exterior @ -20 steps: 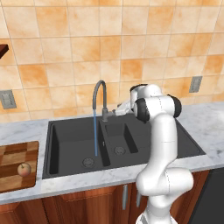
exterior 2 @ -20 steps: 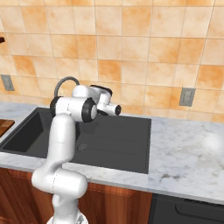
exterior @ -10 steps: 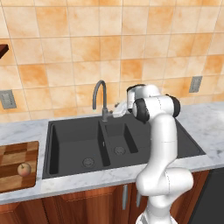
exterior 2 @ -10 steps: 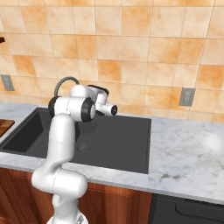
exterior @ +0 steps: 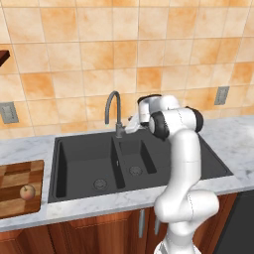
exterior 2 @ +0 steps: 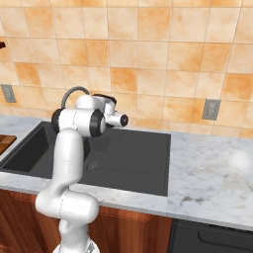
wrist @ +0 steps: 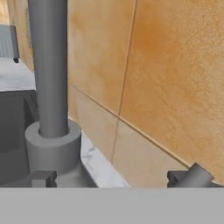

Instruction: Pick the peach from the sink and place it on the cutting board to airdry. Then turn off the sink faucet.

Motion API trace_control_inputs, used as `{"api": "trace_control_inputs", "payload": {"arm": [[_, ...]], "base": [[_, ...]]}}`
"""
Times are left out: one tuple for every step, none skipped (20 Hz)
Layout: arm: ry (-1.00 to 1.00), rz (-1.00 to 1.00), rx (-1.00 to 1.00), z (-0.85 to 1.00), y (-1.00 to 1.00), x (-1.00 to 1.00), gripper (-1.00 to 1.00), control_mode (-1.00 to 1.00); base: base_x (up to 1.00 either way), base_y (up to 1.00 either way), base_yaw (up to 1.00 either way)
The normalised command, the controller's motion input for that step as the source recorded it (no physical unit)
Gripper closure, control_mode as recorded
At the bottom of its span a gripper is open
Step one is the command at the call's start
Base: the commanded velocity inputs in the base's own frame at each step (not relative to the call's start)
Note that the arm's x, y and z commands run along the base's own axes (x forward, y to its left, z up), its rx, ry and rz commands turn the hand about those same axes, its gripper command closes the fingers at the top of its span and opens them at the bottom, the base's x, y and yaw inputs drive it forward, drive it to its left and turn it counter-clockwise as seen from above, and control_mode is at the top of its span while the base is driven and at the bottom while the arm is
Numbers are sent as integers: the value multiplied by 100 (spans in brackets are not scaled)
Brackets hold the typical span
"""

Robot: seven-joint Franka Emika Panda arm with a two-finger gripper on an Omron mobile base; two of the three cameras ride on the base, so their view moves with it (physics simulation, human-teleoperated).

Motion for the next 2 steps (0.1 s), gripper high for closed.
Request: {"api": "trace_control_inputs", "payload": {"arm": [[0,2,-9,8,65,19,-100,-100],[0,1,-8,6,58,19,-100,-100]], "base": [[0,0,0],[0,0,0]]}}
